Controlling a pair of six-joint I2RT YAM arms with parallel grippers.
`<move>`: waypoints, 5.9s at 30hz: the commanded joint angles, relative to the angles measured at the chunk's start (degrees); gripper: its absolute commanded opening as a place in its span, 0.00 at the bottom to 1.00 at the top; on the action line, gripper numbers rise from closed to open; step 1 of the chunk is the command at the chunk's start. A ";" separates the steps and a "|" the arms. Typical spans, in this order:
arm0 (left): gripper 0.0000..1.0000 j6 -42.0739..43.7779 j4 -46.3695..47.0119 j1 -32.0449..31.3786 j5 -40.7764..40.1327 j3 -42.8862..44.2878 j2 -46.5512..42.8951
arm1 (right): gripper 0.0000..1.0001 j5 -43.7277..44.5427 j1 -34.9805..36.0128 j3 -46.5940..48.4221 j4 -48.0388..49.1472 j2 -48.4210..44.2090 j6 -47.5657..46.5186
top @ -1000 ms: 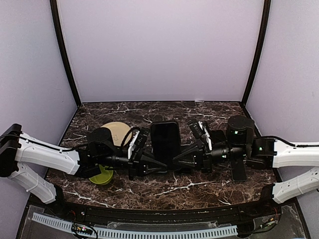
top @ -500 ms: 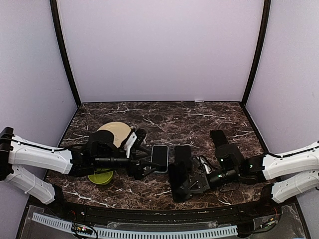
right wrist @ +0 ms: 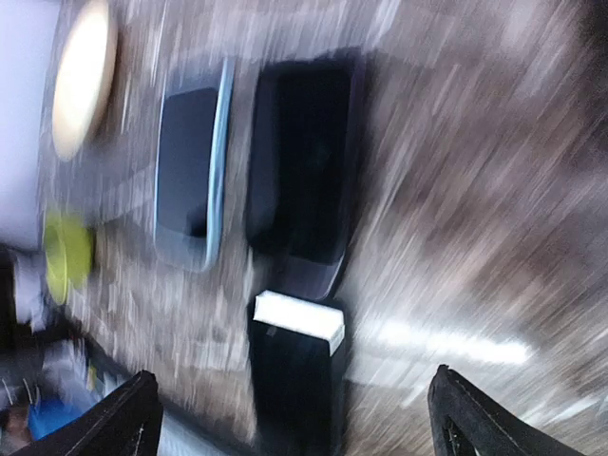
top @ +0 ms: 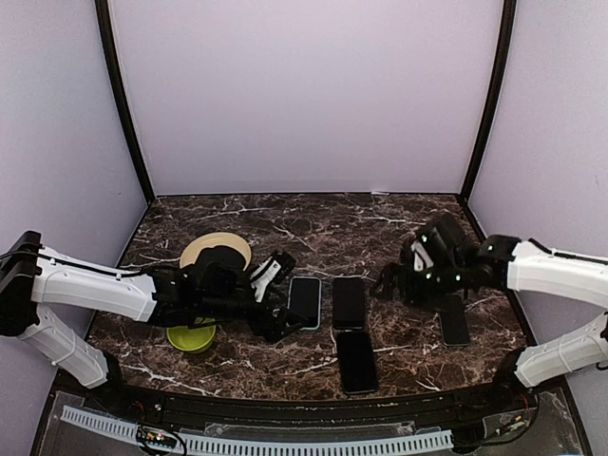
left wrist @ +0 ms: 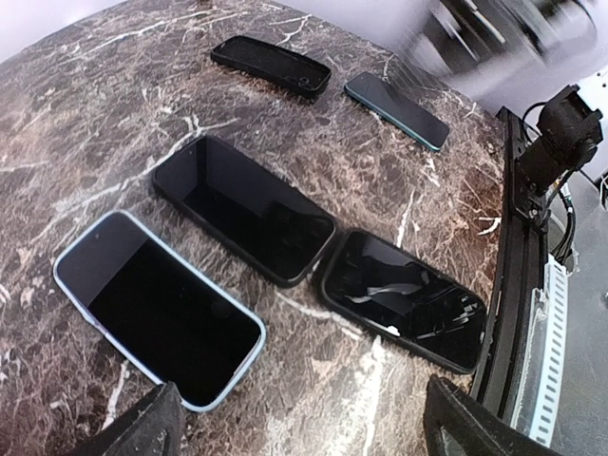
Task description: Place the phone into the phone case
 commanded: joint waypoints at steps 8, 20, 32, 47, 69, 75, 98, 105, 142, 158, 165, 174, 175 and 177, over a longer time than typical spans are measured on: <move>0.90 4.80 -4.81 0.36 -0.67 7.39 2.73 | 0.96 16.12 -30.82 28.86 -15.69 33.14 -41.15; 0.89 6.25 -5.59 0.67 -0.45 8.76 4.75 | 0.30 8.20 -37.29 31.03 -13.15 45.67 -45.21; 0.88 3.01 -7.06 5.18 8.45 10.50 0.91 | 0.00 14.93 -25.62 25.82 -10.09 29.77 -58.10; 0.88 -0.47 -9.22 6.92 26.19 13.33 -1.14 | 0.00 43.16 27.73 23.31 3.17 13.90 -78.32; 0.00 -11.13 47.17 6.49 9.81 -10.27 -14.80 | 0.98 8.01 14.90 -8.67 61.95 -10.21 -34.05; 0.00 -14.24 56.66 4.27 10.11 -10.88 -9.54 | 0.95 -0.60 14.81 -7.76 74.09 -2.49 -27.22; 0.96 6.84 3.26 2.63 3.67 -8.45 -24.76 | 0.00 -28.09 9.53 18.05 4.22 9.79 -42.12; 0.79 -5.29 -4.75 4.18 2.94 -10.86 -21.07 | 0.00 -35.90 9.60 14.03 19.78 25.04 -27.27; 0.59 0.94 -8.74 0.91 10.88 -9.09 -4.80 | 0.98 17.16 -26.08 1.51 -18.04 12.19 -18.91; 0.58 2.86 -9.77 -0.54 10.84 -9.23 -5.43 | 0.81 10.15 -34.82 0.52 -15.08 23.01 -24.96; 0.58 3.60 -10.83 -1.16 9.97 -9.09 -4.74 | 0.66 10.26 -30.26 1.30 -14.53 26.75 -24.66; 0.50 8.21 -14.05 -6.57 10.55 -6.91 0.13 | 0.46 12.91 -24.38 4.31 -14.29 19.36 -21.90; 0.48 8.53 -13.93 -7.51 11.36 -6.97 0.43 | 0.45 12.97 -23.45 4.38 -13.93 18.22 -21.29; 0.44 9.42 -14.25 -9.02 12.25 -7.02 0.75 | 0.42 13.29 -21.73 4.59 -13.51 16.29 -20.22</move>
